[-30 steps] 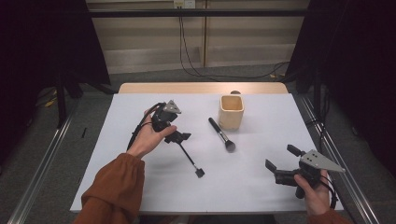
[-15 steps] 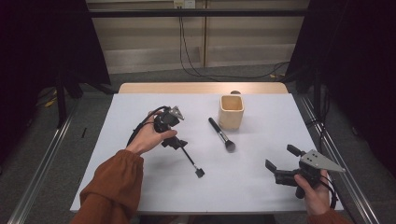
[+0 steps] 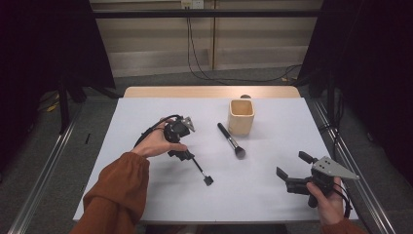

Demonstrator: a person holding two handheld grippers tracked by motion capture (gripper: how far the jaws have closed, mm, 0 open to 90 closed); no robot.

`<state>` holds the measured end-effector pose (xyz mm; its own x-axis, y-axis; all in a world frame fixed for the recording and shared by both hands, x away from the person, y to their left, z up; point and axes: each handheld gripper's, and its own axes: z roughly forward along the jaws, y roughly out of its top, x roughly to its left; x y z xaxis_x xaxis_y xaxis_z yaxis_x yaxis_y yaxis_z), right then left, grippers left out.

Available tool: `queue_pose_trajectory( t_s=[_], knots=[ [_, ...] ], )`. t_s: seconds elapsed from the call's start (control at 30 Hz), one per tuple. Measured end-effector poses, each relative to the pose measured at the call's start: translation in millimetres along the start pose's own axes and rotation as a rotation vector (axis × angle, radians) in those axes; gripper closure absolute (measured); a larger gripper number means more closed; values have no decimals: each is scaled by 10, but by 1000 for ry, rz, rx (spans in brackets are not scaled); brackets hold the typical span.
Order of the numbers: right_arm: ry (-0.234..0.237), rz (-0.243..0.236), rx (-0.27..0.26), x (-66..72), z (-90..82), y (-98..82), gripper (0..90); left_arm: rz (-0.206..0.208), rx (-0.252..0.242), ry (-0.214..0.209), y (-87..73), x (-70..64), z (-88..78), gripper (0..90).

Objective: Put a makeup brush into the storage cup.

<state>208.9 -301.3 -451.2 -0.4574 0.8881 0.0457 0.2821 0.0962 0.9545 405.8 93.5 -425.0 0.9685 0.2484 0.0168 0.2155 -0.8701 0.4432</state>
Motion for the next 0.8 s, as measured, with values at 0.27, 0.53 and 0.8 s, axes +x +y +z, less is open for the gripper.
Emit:
queue_pose_trajectory(
  t_s=[0.27,0.53,0.8],
  knots=[
    [3,8,1,0,-4,-3,0,69,40,-44,17,-22,148,66],
    [4,5,2,2,-3,-3,0,109,84,-43,36,-6,217,45],
    [3,4,4,3,2,-3,0,152,118,-61,43,-1,284,82]
  ],
)
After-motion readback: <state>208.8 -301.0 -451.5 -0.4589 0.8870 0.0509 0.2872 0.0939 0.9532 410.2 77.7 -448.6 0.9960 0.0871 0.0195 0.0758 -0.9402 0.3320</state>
